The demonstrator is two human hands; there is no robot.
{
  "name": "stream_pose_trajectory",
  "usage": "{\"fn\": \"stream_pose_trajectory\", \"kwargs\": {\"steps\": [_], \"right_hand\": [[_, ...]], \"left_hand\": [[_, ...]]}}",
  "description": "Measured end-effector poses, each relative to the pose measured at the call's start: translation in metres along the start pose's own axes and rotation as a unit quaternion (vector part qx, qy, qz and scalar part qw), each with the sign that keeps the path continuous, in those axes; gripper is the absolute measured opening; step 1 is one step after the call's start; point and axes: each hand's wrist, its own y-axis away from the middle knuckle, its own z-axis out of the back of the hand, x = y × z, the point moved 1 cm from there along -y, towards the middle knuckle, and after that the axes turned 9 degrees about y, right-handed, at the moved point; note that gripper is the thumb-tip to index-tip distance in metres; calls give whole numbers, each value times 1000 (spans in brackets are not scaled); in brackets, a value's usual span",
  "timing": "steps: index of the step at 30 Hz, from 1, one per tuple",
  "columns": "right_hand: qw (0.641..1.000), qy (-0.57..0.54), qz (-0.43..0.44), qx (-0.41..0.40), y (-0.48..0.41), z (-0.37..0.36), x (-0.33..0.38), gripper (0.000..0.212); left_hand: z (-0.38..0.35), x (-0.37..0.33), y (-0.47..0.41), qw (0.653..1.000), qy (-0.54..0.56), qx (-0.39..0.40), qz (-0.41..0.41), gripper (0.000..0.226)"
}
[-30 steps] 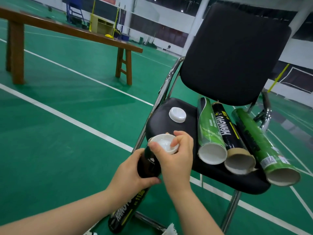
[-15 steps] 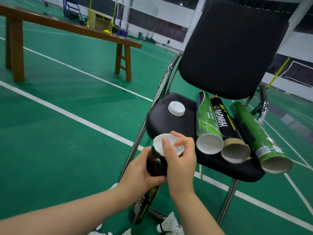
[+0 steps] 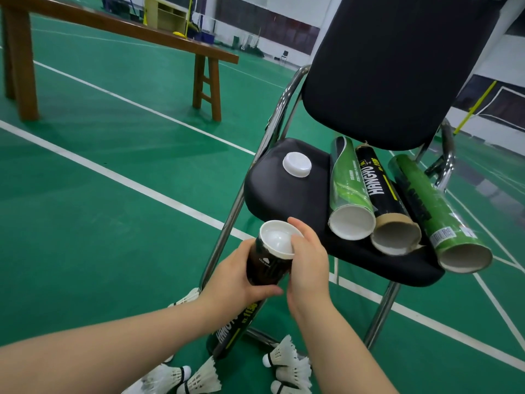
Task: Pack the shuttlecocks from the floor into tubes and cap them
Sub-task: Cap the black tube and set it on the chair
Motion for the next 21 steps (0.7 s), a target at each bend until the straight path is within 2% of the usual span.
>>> {"fn": "stream_pose_trajectory", "kwargs": {"steps": [5, 15, 21], "right_hand": [[1000, -14, -4, 25, -4, 3, -6, 35], [1000, -9, 16, 14, -10, -3, -19, 32], [998, 35, 45, -5, -14, -12, -21, 37]], "left_hand": [[0, 4, 0, 1000, -9, 7, 14, 64], [0, 16, -4, 999, -22, 23, 33, 70], [10, 2, -10, 998, 42, 39, 40, 47]]}}
